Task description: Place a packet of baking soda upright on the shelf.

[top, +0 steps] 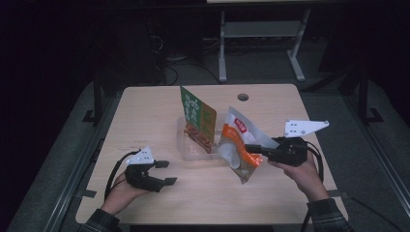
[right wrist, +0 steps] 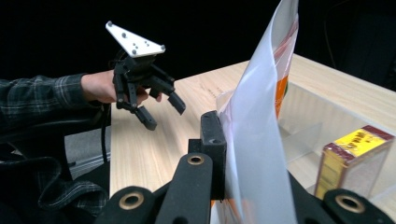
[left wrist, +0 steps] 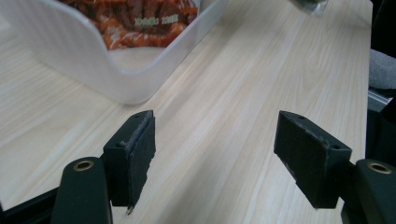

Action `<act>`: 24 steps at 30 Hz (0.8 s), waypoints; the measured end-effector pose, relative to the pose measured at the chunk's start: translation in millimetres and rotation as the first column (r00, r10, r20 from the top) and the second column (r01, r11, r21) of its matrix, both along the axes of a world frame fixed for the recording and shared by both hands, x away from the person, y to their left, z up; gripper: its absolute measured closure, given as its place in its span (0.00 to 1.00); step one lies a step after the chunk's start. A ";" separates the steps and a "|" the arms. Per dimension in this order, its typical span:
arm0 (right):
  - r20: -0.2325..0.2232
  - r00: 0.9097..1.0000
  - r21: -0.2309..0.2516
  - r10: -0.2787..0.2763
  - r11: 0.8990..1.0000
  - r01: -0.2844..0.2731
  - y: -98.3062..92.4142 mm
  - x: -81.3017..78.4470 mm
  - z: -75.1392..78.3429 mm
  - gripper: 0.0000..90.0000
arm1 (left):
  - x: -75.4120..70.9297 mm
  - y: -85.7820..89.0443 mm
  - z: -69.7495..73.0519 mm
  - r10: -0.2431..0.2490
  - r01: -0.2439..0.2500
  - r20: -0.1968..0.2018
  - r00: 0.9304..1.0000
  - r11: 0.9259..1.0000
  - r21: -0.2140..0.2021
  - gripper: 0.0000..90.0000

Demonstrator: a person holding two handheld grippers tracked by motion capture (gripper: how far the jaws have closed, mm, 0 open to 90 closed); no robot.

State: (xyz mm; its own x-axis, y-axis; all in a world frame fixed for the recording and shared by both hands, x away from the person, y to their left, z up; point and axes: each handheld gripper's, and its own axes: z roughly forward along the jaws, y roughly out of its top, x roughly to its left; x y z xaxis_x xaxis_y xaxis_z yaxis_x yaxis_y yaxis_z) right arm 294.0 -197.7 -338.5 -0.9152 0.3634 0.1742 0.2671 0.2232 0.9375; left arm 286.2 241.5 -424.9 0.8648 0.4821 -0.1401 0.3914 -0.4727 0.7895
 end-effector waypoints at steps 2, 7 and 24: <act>-0.001 1.000 0.001 -0.009 1.000 0.009 -1.8 0.1 1.2 1.00 | 0.2 2.5 -0.8 0.001 -0.001 0.003 1.000 1.000 0.007 0.32; 0.001 1.000 -0.004 -0.015 1.000 0.015 -4.8 -1.1 2.1 1.00 | 0.6 6.8 -0.1 0.014 -0.014 0.002 1.000 1.000 0.001 0.31; 0.010 0.996 -0.011 -0.088 0.996 0.088 2.2 19.6 7.5 1.00 | 3.8 8.2 -2.1 0.015 -0.015 0.000 1.000 1.000 0.014 0.29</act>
State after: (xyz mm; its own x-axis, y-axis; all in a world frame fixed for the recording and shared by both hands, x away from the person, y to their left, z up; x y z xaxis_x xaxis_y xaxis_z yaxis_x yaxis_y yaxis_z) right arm 313.6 -195.5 -331.0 -0.8812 0.4443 0.1615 0.2775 0.2096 0.9376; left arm 290.0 249.7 -427.0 0.8577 0.4966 -0.1334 0.3985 -0.4781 0.7827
